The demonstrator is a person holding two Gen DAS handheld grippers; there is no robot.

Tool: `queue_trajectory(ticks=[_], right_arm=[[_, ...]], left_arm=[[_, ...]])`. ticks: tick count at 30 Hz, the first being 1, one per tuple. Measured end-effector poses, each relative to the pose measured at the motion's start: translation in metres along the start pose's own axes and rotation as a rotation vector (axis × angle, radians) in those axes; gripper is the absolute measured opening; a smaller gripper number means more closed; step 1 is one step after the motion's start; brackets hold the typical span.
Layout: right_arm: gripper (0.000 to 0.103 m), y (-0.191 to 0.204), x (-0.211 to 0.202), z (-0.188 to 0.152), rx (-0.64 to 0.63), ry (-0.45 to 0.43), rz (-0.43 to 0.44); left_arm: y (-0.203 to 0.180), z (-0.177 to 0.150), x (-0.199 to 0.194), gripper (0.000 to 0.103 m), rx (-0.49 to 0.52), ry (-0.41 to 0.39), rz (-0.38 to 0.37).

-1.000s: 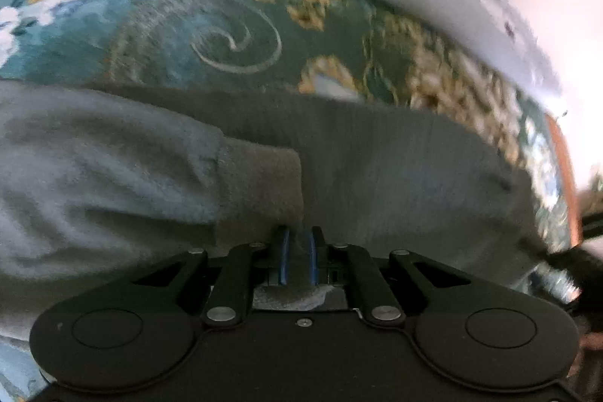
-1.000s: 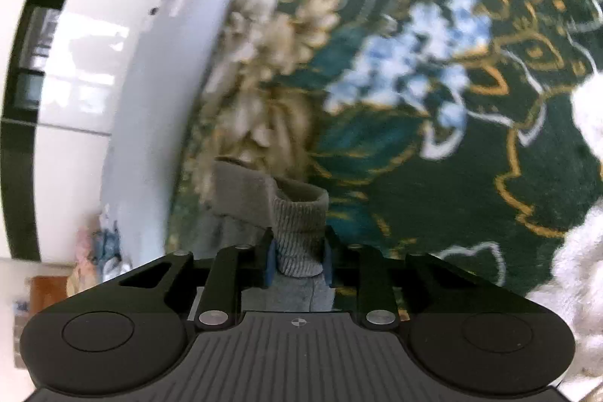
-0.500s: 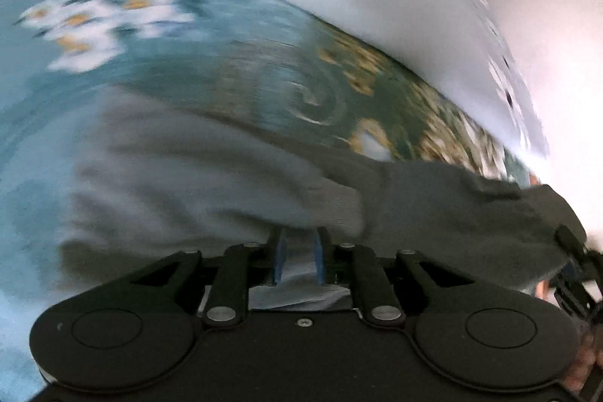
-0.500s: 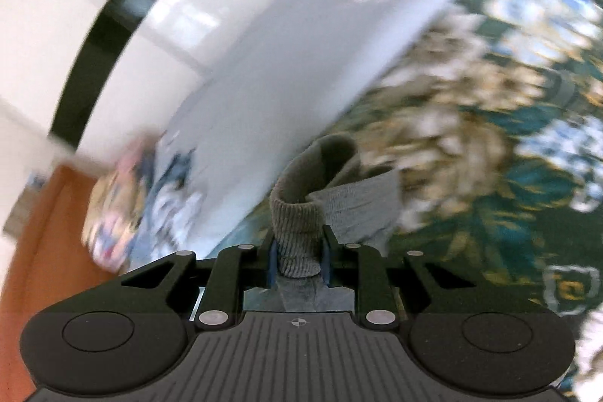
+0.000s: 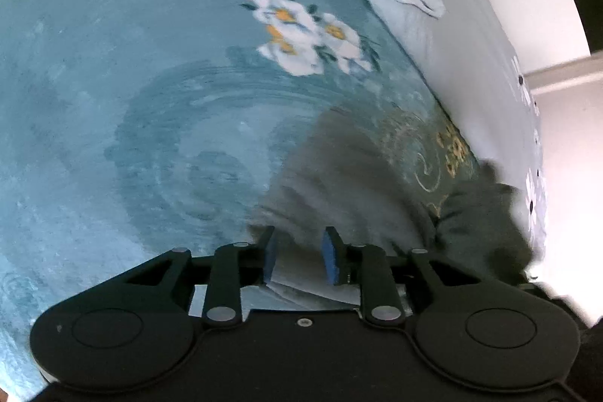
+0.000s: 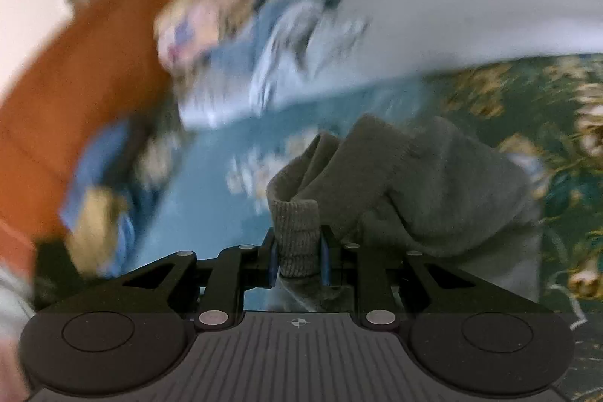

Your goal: Fold clothes

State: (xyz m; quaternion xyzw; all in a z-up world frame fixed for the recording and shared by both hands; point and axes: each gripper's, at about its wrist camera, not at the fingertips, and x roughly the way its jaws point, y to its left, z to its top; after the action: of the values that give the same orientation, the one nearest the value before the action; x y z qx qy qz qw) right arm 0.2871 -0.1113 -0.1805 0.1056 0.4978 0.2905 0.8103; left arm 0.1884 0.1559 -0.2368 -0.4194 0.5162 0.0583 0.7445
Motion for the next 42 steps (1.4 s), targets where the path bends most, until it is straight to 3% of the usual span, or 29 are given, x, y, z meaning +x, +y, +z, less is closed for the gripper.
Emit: queue_trajectory(ticks=[4, 7, 10, 13, 18, 21, 25, 28, 30, 35, 38, 42], right_arm=[[0.023, 0.035, 0.043, -0.018, -0.155, 0.125, -0.098], [0.035, 0.044, 0.052, -0.031, -0.205, 0.174, -0.097], [0.035, 0.047, 0.048, -0.038, -0.194, 0.197, -0.064], [0.040, 0.037, 0.031, -0.039, -0.125, 0.179, -0.059], [0.048, 0.004, -0.008, -0.044, 0.034, 0.118, -0.135], [0.049, -0.017, -0.027, -0.052, 0.116, 0.100, -0.184], [0.050, -0.039, -0.044, -0.063, 0.182, 0.083, -0.234], [0.051, -0.052, -0.043, -0.067, 0.219, 0.078, -0.255], [0.059, -0.057, -0.040, -0.067, 0.239, 0.076, -0.262], [0.060, -0.061, -0.036, -0.068, 0.249, 0.079, -0.243], [0.060, -0.063, -0.033, -0.067, 0.248, 0.084, -0.231], [0.060, -0.066, -0.033, -0.067, 0.251, 0.092, -0.238]], left_arm=[[0.009, 0.007, 0.009, 0.030, -0.024, 0.019, -0.034], [0.006, 0.013, 0.017, 0.034, -0.003, 0.026, -0.062], [-0.008, 0.025, 0.024, 0.038, 0.077, 0.025, -0.098], [-0.035, 0.040, 0.031, 0.044, 0.229, 0.035, -0.151], [-0.096, 0.049, 0.056, 0.049, 0.602, 0.074, -0.183], [-0.113, 0.046, 0.078, 0.054, 0.708, 0.101, -0.211], [-0.121, 0.042, 0.100, 0.056, 0.747, 0.168, -0.249], [-0.121, 0.039, 0.095, 0.046, 0.741, 0.189, -0.284], [-0.117, 0.038, 0.087, 0.035, 0.734, 0.188, -0.306], [-0.112, 0.036, 0.075, 0.027, 0.726, 0.214, -0.360], [-0.118, 0.032, 0.086, 0.027, 0.761, 0.252, -0.343], [-0.119, 0.031, 0.111, 0.035, 0.729, 0.293, -0.315]])
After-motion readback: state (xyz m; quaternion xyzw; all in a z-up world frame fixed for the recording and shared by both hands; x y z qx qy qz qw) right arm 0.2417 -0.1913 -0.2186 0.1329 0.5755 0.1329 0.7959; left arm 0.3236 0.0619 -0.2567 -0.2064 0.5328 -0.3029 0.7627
